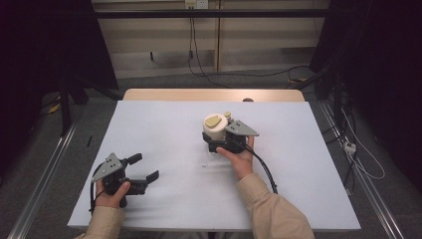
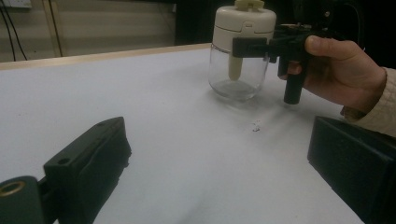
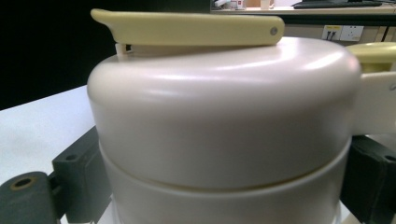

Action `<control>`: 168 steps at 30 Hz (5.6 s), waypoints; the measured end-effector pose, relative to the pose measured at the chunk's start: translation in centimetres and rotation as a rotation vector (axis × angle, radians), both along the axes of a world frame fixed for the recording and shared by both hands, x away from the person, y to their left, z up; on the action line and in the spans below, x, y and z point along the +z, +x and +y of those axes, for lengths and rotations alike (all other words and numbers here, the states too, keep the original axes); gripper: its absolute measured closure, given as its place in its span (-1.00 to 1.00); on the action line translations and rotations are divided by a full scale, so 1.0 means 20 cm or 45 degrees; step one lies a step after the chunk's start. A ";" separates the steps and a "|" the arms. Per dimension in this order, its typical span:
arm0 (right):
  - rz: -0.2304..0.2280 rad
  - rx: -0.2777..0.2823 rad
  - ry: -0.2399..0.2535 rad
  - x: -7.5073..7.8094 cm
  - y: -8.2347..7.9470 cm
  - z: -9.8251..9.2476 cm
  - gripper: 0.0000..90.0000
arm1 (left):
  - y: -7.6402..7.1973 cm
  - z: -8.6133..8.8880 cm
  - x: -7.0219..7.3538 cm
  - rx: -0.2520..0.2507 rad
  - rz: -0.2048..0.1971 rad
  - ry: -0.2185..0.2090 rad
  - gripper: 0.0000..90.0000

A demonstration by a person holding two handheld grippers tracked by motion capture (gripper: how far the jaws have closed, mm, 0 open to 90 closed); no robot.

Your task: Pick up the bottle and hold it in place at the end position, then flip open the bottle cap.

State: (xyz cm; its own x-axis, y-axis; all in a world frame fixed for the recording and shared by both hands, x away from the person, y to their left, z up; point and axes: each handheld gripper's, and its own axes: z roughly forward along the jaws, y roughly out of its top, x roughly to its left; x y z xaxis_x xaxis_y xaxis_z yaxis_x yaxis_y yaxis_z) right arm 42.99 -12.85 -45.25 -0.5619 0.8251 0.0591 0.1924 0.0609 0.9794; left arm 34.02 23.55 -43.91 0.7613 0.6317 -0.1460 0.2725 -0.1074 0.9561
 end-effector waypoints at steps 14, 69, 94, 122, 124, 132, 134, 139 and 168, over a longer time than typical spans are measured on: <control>-0.001 0.018 0.008 0.00 0.02 0.03 -0.84 | -0.01 0.03 0.00 0.015 -0.002 -0.004 -0.90; 0.098 0.048 -0.023 -0.04 0.01 0.02 -0.85 | -0.01 0.01 0.00 0.016 -0.001 -0.005 -0.90; 0.103 0.060 -0.029 -0.04 0.01 0.01 -0.86 | 0.06 -0.10 0.03 0.041 0.001 -0.042 -0.92; 0.109 0.063 -0.039 -0.04 0.01 0.01 -0.86 | 0.21 -0.34 0.11 0.014 0.040 -0.015 -0.64; 0.107 0.064 -0.037 -0.04 0.01 0.01 -0.86 | 0.22 -0.35 0.11 0.013 0.040 -0.020 -0.57; 0.111 0.065 -0.041 -0.04 0.01 0.01 -0.86 | 0.27 -0.43 0.13 0.003 0.052 -0.012 -0.30; 0.110 0.065 -0.040 -0.04 0.01 0.01 -0.86 | 0.29 -0.45 0.14 -0.004 0.063 -0.009 -0.26; 0.111 0.067 -0.043 -0.04 0.01 0.01 -0.86 | 0.32 -0.48 0.14 -0.019 0.089 -0.008 -0.12; 0.116 0.067 -0.047 -0.04 0.01 0.01 -0.86 | 0.40 -0.61 0.16 -0.072 0.173 0.034 0.87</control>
